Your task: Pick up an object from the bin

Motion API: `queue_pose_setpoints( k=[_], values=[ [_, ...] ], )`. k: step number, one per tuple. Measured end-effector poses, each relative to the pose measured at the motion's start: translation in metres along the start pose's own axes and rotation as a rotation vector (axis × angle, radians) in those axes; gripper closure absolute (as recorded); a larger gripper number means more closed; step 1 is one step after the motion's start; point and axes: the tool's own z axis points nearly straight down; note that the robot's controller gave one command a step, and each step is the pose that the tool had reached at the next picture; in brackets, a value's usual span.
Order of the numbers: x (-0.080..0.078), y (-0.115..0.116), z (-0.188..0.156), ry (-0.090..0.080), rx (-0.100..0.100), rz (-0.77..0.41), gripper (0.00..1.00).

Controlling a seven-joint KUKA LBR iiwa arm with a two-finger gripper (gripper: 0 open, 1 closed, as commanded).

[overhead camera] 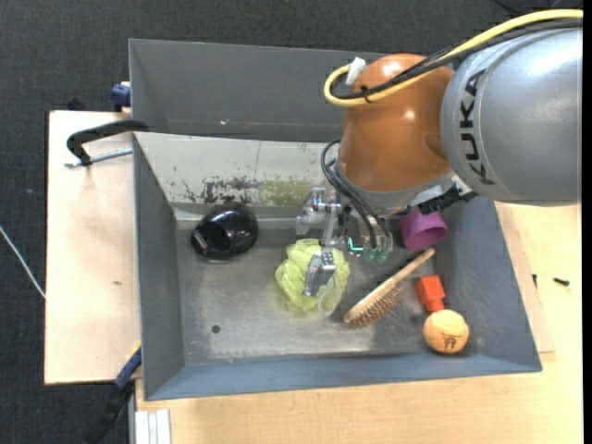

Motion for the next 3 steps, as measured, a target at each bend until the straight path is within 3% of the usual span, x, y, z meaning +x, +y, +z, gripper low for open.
queue_pose_setpoints(
  k=[1,2,3],
  values=[
    [-0.002,-0.001,-0.004,-0.009,-0.001,0.001,0.0],
    [-0.025,-0.014,0.052,-0.013,0.0,-0.089,0.0],
    [-0.043,-0.022,0.13,-0.006,-0.004,-0.083,0.0]
  ],
)
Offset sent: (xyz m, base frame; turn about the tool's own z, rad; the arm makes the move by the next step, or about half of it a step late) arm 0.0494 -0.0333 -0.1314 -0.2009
